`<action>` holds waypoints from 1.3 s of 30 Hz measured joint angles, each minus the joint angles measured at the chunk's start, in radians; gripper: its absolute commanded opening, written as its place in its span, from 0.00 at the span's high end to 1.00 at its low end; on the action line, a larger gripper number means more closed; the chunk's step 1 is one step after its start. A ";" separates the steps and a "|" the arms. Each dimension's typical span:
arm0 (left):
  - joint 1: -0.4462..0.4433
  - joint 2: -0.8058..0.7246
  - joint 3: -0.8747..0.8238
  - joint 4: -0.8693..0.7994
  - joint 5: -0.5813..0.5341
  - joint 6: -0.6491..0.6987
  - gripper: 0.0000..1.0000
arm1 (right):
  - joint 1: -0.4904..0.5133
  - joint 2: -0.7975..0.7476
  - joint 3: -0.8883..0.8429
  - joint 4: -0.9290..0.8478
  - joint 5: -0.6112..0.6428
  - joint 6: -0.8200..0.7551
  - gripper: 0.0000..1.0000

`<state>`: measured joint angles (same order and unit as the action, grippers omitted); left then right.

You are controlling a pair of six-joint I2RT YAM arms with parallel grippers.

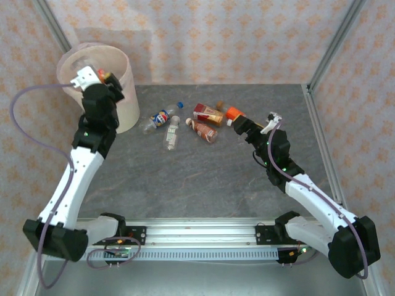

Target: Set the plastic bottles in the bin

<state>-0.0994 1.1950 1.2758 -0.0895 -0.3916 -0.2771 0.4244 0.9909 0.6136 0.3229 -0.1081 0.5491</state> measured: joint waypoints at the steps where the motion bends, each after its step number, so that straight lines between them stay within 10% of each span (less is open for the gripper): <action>1: 0.036 0.033 0.027 0.003 0.001 0.006 0.50 | 0.000 0.000 0.000 0.000 0.000 0.000 0.01; 14: 0.229 0.430 0.378 0.000 0.025 0.004 0.51 | 0.000 0.000 -0.004 0.000 0.000 0.000 0.01; 28: 0.296 0.758 0.729 -0.156 0.040 -0.384 0.47 | 0.000 -0.011 -0.021 -0.002 0.016 0.000 0.01; 39: 0.296 0.964 0.990 -0.328 0.163 -0.523 0.10 | 0.000 -0.062 -0.045 -0.014 0.042 -0.002 0.01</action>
<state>0.1963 2.1593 2.2658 -0.4175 -0.2283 -0.7998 0.4244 0.9287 0.5682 0.3092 -0.0666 0.5476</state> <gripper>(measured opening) 0.878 0.994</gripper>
